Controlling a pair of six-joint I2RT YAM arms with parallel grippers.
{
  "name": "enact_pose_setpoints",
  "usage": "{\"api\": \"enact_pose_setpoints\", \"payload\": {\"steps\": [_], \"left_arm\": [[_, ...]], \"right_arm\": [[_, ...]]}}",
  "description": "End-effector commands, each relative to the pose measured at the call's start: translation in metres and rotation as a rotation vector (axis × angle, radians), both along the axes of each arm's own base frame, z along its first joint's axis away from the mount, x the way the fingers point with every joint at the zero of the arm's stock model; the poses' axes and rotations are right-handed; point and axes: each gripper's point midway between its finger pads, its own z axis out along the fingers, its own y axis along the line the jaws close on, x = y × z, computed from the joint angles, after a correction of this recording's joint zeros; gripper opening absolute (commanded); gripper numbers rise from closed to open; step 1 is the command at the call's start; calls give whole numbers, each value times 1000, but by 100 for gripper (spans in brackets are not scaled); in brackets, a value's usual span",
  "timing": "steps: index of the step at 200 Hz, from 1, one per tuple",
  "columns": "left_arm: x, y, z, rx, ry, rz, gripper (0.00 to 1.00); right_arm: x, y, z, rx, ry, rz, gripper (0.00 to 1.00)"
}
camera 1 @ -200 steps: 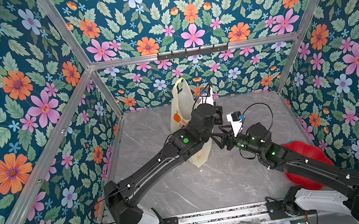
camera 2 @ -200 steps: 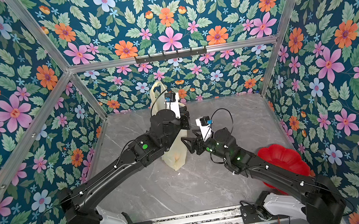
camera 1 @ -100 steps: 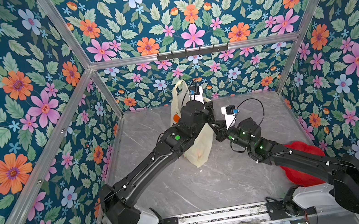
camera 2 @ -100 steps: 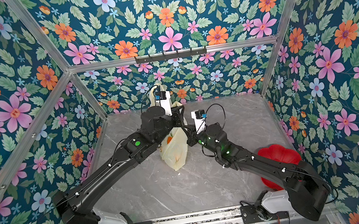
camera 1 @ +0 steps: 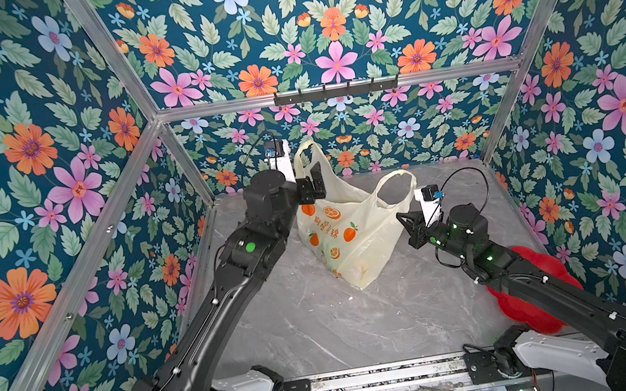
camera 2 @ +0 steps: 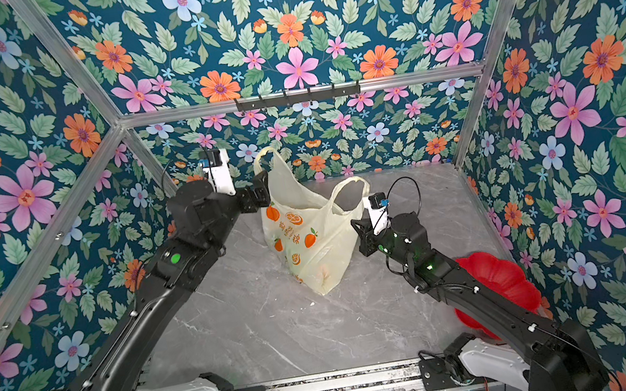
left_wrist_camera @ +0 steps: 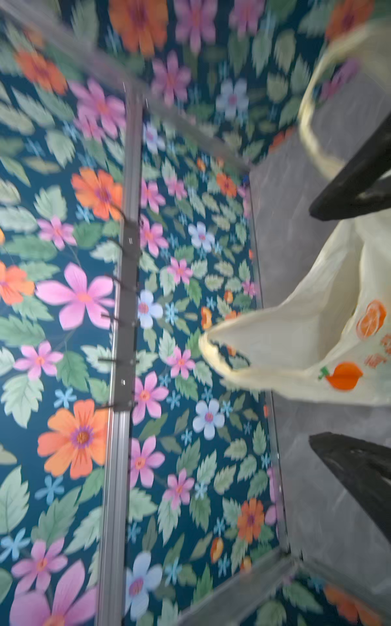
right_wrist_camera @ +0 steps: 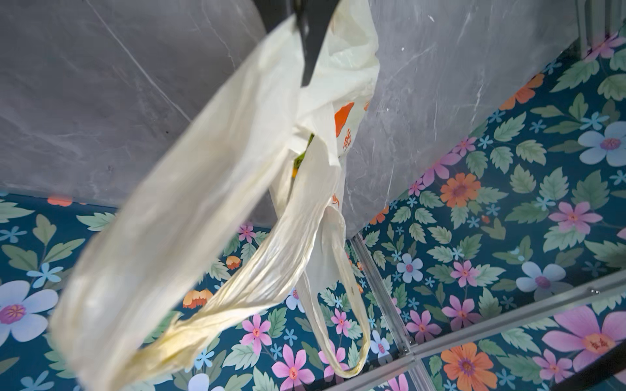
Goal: Take fruits out of the plastic bag
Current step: Rotate the plastic bag at the center of the table.
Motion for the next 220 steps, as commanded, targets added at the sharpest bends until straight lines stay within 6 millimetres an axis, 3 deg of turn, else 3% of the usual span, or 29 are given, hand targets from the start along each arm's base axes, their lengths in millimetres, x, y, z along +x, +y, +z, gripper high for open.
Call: {"api": "enact_pose_setpoints", "payload": {"steps": [1, 22, 62, 92, 130, 162, 183, 220], "left_arm": [[34, 17, -26, 242, 55, 95, 100], [73, 27, -44, 286, 107, 76, 100], [120, 15, -50, 318, 143, 15, 100], [110, -36, -62, 255, 161, -285, 99], [104, -41, -63, 225, 148, -318, 99], [116, -40, -76, 225, 180, -282, 96], [127, -38, -83, 225, 204, -248, 81], [138, -35, -77, 184, 183, -191, 30]], "right_arm": [[-3, -6, -3, -35, 7, 41, 0], [1, -16, -5, -27, 22, 42, 0], [3, -19, -6, -61, 13, 38, 0], [8, -21, -7, -64, 16, 27, 0], [11, -21, -7, -66, 21, 25, 0], [12, -19, -9, -64, 28, 30, 0], [12, -19, -9, -64, 32, 27, 0], [16, -24, -10, -77, 31, 0, 0]]}}
